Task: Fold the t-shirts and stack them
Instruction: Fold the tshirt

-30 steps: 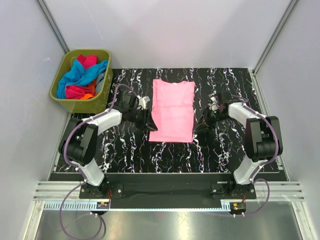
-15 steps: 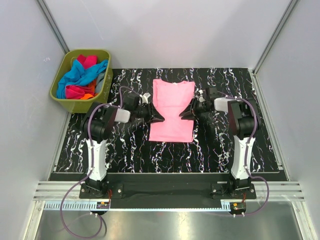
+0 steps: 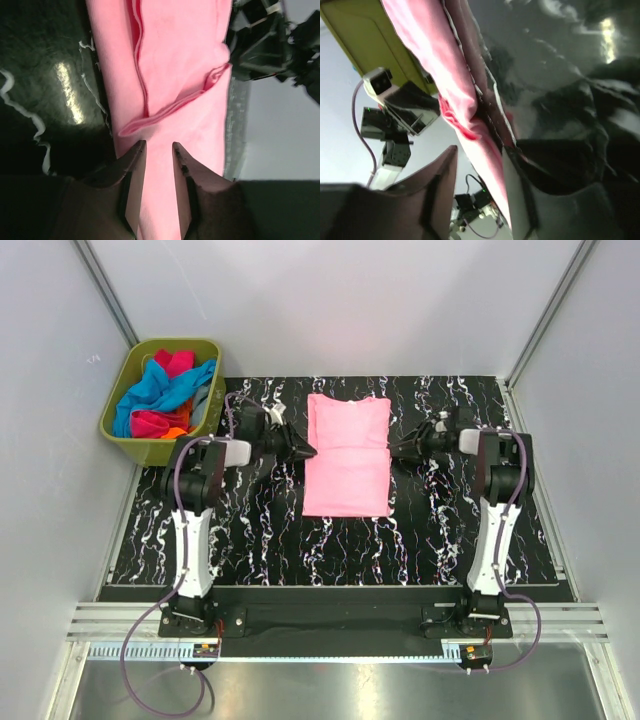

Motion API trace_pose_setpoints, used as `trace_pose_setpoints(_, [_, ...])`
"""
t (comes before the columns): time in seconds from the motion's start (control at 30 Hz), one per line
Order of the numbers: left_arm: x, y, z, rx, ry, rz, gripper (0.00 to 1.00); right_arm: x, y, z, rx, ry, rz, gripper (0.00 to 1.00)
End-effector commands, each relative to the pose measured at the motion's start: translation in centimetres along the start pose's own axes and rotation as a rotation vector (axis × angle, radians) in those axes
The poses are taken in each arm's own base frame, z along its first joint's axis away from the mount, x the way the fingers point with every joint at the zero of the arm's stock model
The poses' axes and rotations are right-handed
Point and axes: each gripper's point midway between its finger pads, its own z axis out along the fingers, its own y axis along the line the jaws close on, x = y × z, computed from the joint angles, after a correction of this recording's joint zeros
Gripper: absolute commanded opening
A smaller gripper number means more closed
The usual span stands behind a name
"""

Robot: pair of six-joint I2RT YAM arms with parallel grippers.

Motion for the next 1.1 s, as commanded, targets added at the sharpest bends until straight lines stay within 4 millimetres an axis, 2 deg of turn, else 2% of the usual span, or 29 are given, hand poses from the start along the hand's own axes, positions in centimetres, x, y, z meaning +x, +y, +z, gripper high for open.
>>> trace_pose_setpoints(0.0, [-1.5,-2.9,-3.6,-0.113,-0.032,0.208,0.35,-1.1,2.8,-3.0,0.003,-0.076,-0.051,0.51])
trace_pose_setpoints(0.03, [-0.7,-2.9,-5.0,-0.157,-0.032,0.208,0.37,-0.2,4.4,-4.4,0.028,-0.087,-0.068,0.57])
trace_pose_setpoints(0.07, [-1.1,-5.6,-7.1,-0.164,-0.083,0.256,0.43,-0.4,3.9,-5.2,0.101,-0.133,-0.070,0.61])
trace_pose_setpoints(0.1, [-0.7,-5.3,-8.7,-0.243,-0.111,0.243,0.44,0.3,3.7,-5.9,0.140,-0.141,-0.079,0.64])
trace_pose_setpoints(0.13, [0.9,-4.5,-9.7,-0.282,-0.108,0.218,0.45,2.0,3.7,-7.0,0.163,-0.146,-0.058,0.64])
trace_pose_setpoints(0.17, [1.0,-6.9,-11.7,-0.265,-0.162,0.245,0.46,2.8,3.1,-7.3,0.188,-0.158,-0.035,0.65])
trace_pose_setpoints(0.2, [2.8,-5.6,-12.5,-0.304,-0.168,0.186,0.48,3.6,3.0,-7.7,0.194,-0.165,-0.006,0.65])
trace_pose_setpoints(0.23, [3.8,-5.7,-13.0,-0.314,-0.181,0.168,0.50,5.7,2.2,-8.4,0.212,-0.163,0.019,0.66])
trace_pose_setpoints(0.27, [4.1,-7.9,-14.3,-0.273,-0.240,0.154,0.54,6.5,1.4,-8.6,0.243,-0.182,0.032,0.66])
trace_pose_setpoints(0.3, [6.2,-6.4,-14.6,-0.297,-0.232,0.100,0.55,7.4,1.0,-8.9,0.258,-0.193,0.047,0.67])
trace_pose_setpoints(0.33, [7.3,-6.8,-14.8,-0.281,-0.244,0.077,0.56,9.3,0.2,-9.3,0.275,-0.198,0.055,0.68])
trace_pose_setpoints(0.4, [9.6,-6.7,-15.4,-0.241,-0.297,-0.033,0.55,11.4,-0.5,-9.0,0.306,-0.211,0.053,0.68])
trace_pose_setpoints(0.47, [11.1,-7.0,-15.2,-0.209,-0.335,-0.142,0.54,14.3,-1.7,-8.7,0.334,-0.224,0.051,0.68])
trace_pose_setpoints(0.5, [11.6,-6.5,-15.3,-0.192,-0.382,-0.167,0.54,14.5,-1.3,-8.3,0.304,-0.262,0.062,0.68])
trace_pose_setpoints(0.53, [12.3,-6.5,-14.9,-0.172,-0.387,-0.201,0.54,16.1,-2.3,-8.6,0.300,-0.282,0.080,0.68])
trace_pose_setpoints(0.57, [12.1,-7.0,-14.8,-0.131,-0.418,-0.269,0.54,16.9,-2.4,-8.0,0.291,-0.301,0.073,0.68])
trace_pose_setpoints(0.6, [12.9,-5.7,-14.5,-0.149,-0.426,-0.312,0.54,16.9,-1.8,-7.6,0.244,-0.339,0.112,0.67])
trace_pose_setpoints(0.63, [13.6,-5.1,-13.7,-0.154,-0.409,-0.343,0.54,18.1,-2.9,-7.4,0.248,-0.340,0.136,0.66])
trace_pose_setpoints(0.7, [13.4,-5.4,-13.0,-0.113,-0.425,-0.378,0.54,18.9,-3.1,-6.5,0.252,-0.359,0.138,0.65])
trace_pose_setpoints(0.73, [14.0,-4.8,-12.1,-0.131,-0.401,-0.385,0.54,19.2,-4.0,-6.4,0.272,-0.363,0.146,0.65])
trace_pose_setpoints(0.8, [13.8,-4.7,-11.3,-0.141,-0.405,-0.383,0.55,18.9,-4.8,-6.3,0.289,-0.396,0.162,0.66])
trace_pose_setpoints(0.83, [14.1,-4.7,-10.9,-0.133,-0.400,-0.384,0.56,19.1,-5.8,-6.3,0.305,-0.397,0.178,0.66])
trace_pose_setpoints(0.87, [14.3,-3.8,-10.3,-0.148,-0.389,-0.401,0.56,18.8,-5.6,-6.0,0.288,-0.400,0.173,0.66])
trace_pose_setpoints(0.93, [14.9,-3.4,-9.6,-0.143,-0.377,-0.439,0.56,18.9,-6.5,-5.4,0.314,-0.375,0.187,0.66])
trace_pose_setpoints(1.07, [16.0,-0.9,-8.6,-0.183,-0.377,-0.529,0.56,18.8,-7.7,-5.0,0.339,-0.386,0.197,0.66])
